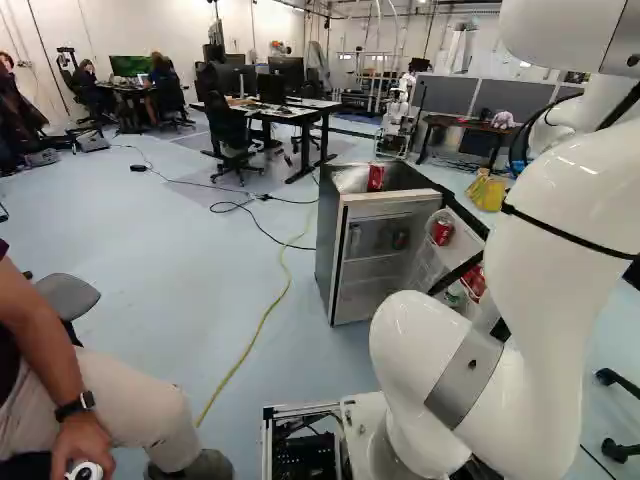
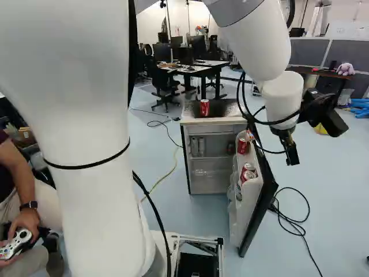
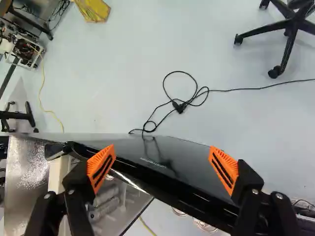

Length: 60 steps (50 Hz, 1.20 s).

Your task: Grab a drink from the fridge

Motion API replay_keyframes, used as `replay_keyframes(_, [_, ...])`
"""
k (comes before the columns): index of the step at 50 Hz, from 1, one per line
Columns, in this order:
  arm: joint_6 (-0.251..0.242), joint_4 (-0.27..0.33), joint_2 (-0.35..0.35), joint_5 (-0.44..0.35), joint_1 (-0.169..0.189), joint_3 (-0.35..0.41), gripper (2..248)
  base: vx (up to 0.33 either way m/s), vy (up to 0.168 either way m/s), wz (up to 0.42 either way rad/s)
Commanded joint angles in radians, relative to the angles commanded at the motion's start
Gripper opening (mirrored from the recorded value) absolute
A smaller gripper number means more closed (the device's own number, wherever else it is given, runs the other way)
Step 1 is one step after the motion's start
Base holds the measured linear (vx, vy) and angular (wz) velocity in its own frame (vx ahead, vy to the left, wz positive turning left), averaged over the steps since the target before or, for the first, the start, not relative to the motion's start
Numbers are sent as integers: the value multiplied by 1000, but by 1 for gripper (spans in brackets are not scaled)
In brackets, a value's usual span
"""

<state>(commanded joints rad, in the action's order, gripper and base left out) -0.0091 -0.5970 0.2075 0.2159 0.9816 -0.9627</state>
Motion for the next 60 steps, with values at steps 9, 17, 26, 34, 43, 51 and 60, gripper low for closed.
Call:
replay_keyframes(9, [0,-8,0,18,0,0,247,0,0,0])
replay_keyframes(17, [0,-8,14,20,0,-3,247,0,0,0])
replay_keyframes(26, [0,-8,38,20,0,-8,247,0,0,0])
replay_keyframes(34, [0,-8,62,20,0,-14,247,0,0,0])
replay_keyframes(43, [0,-8,90,20,0,-20,247,0,0,0])
replay_keyframes(51, [0,-8,115,20,0,-27,247,0,0,0])
replay_keyframes(60, [0,-8,133,20,0,-33,247,0,0,0])
